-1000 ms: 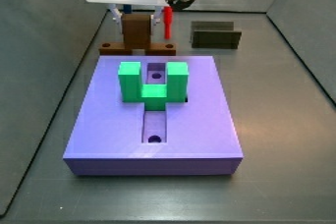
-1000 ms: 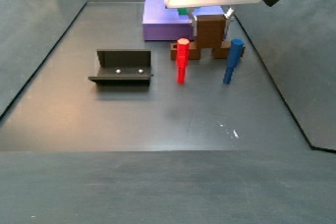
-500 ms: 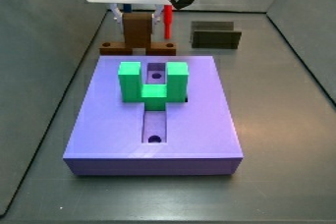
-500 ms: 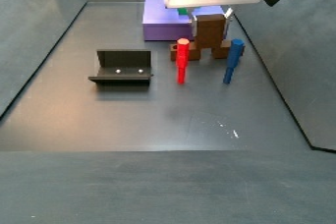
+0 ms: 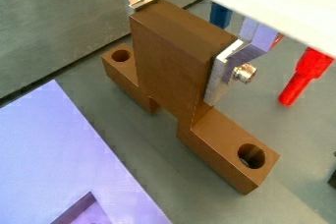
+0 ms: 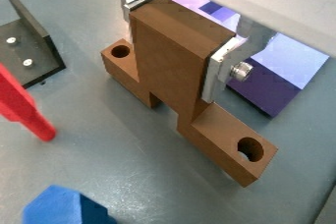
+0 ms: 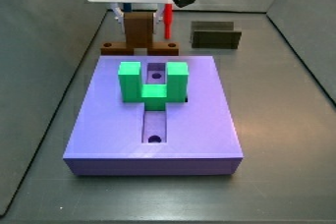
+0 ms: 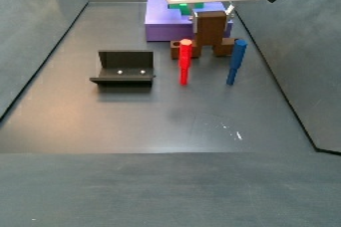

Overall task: Pick up the brown object. Move up. Move to above the board. Insert the brown object.
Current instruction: Pick up the brown object, then move up, then move to above the board.

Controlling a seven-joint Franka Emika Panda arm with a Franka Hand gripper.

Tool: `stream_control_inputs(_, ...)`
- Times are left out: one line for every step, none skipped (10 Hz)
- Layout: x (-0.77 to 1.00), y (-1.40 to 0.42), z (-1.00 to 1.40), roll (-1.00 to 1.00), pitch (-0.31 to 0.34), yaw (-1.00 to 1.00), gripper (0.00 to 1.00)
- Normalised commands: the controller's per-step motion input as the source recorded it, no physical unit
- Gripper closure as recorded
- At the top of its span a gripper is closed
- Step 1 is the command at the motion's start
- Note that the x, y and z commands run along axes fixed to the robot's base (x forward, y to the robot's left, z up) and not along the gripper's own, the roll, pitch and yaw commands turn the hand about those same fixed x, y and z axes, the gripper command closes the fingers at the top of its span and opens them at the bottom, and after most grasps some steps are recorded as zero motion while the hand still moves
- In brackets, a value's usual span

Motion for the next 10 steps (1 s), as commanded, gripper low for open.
stream_control_inputs(0.00,0.00,0.00,0.00,0.000,0.00,1.00)
stream_control_inputs(0.00,0.00,0.00,0.00,0.000,0.00,1.00)
stream_control_inputs(0.00,0.00,0.00,0.00,0.000,0.00,1.00)
stream_control_inputs(0.00,0.00,0.00,0.00,0.000,0.00,1.00)
stream_control_inputs(0.00,0.00,0.00,0.00,0.000,0.00,1.00)
stream_control_inputs(0.00,0.00,0.83,0.00,0.000,0.00,1.00)
stream_control_inputs(0.04,-0.01,0.85,0.00,-0.011,0.00,1.00)
stream_control_inputs(-0.01,-0.01,0.65,0.00,0.035,0.01,1.00)
stream_control_inputs(0.02,-0.01,0.24,-0.01,0.012,0.01,1.00)
stream_control_inputs(0.00,0.00,1.40,0.00,0.000,0.00,1.00)
